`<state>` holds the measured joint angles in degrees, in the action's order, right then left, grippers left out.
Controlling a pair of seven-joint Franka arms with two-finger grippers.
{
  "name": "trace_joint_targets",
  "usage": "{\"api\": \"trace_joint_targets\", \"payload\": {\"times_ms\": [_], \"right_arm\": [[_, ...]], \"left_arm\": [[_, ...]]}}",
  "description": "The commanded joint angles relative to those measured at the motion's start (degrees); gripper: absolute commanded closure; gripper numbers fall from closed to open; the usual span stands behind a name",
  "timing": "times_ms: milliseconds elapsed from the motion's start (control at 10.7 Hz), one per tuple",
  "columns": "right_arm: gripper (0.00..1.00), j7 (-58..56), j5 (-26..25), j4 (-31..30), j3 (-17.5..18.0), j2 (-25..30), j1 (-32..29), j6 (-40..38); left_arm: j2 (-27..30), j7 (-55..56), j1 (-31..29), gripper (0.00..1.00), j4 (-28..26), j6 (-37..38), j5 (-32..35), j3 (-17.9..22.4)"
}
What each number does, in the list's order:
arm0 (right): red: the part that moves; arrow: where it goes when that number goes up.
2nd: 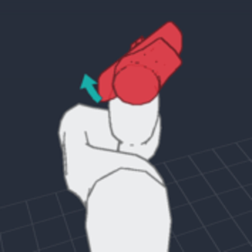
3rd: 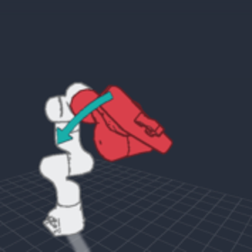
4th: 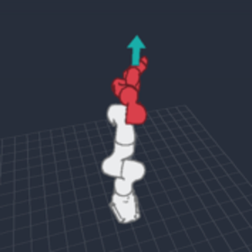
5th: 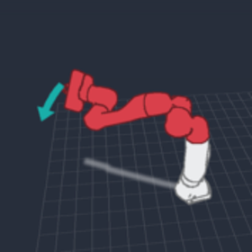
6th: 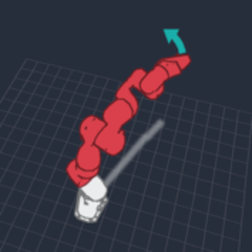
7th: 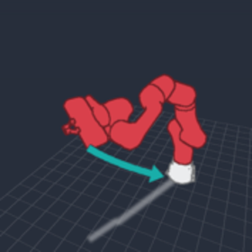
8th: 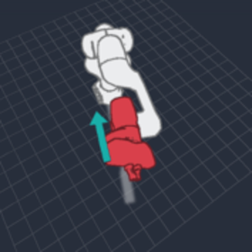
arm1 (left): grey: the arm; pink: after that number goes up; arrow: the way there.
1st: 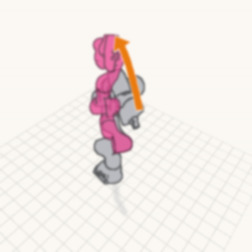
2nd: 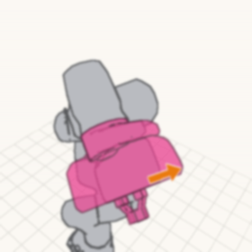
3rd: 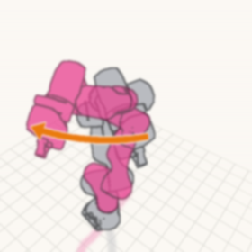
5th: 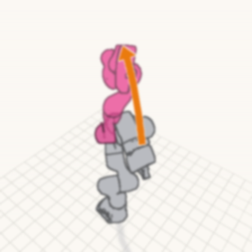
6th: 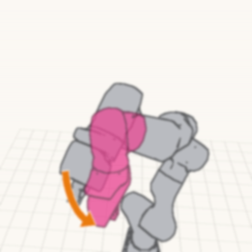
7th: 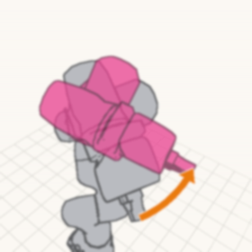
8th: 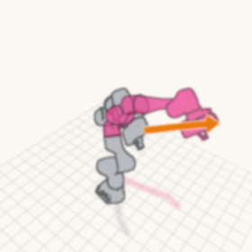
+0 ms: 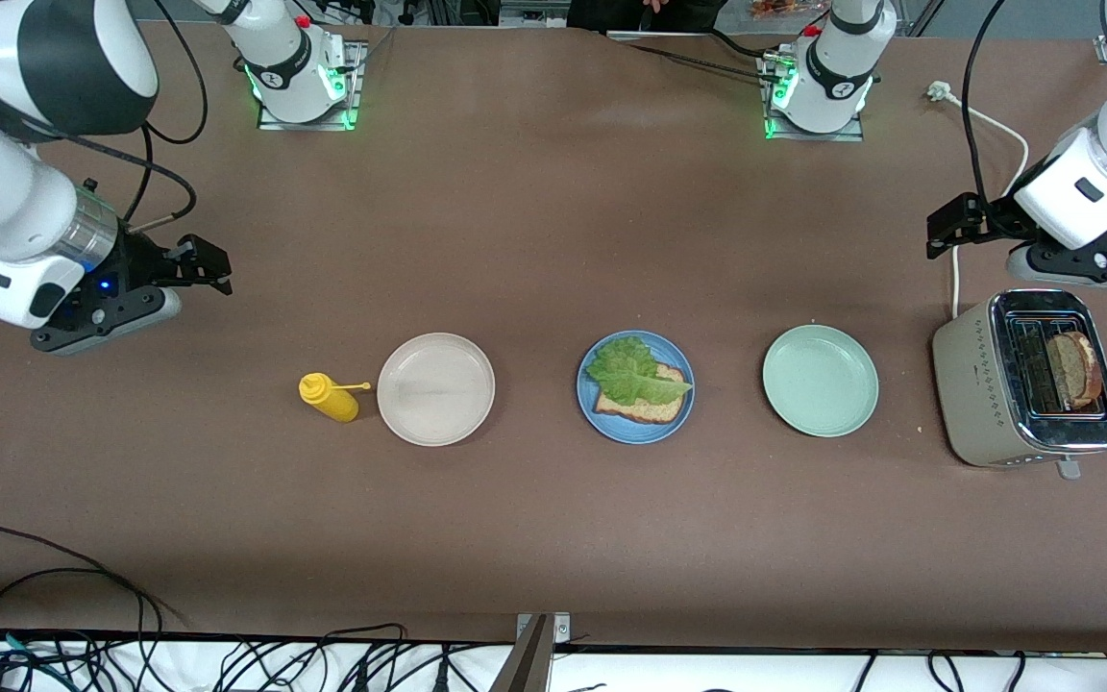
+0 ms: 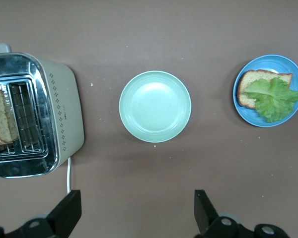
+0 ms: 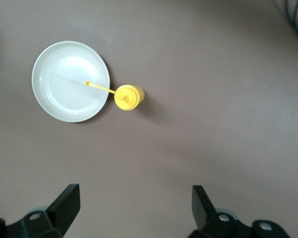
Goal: Make sandwich in blue plate with both arms
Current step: 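Withdraw the right gripper while the left gripper lowers into the toaster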
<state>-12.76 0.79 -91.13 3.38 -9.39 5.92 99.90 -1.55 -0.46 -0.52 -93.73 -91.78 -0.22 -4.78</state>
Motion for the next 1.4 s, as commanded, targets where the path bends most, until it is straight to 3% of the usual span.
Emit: {"api": "trace_joint_targets", "payload": {"times_ms": [0,465,838,1303], "right_arm": [[0.0,4.4,-2.0,-4.1,-2.7,4.0,0.6,2.8],[0.0,8.8,-2.2,-4.0,-3.1,4.7,-4.6,2.3],[0.0,9.3,-2.4,-2.6,-3.2,4.1,-4.5,1.2],[0.0,9.1,-2.1,-2.2,-4.9,3.9,-4.9,0.0]], "left_arm": [[-2.7,-0.2,-4.6,0.0,1.3,0.8,0.3,-0.2],[-11.0,-7.4,-15.4,0.0,3.1,-2.2,1.1,-0.2],[-16.8,-11.8,-17.4,0.0,6.9,-9.7,9.4,-0.1],[-23.8,-11.8,-21.7,0.0,6.8,-15.8,10.4,-0.2]]}}
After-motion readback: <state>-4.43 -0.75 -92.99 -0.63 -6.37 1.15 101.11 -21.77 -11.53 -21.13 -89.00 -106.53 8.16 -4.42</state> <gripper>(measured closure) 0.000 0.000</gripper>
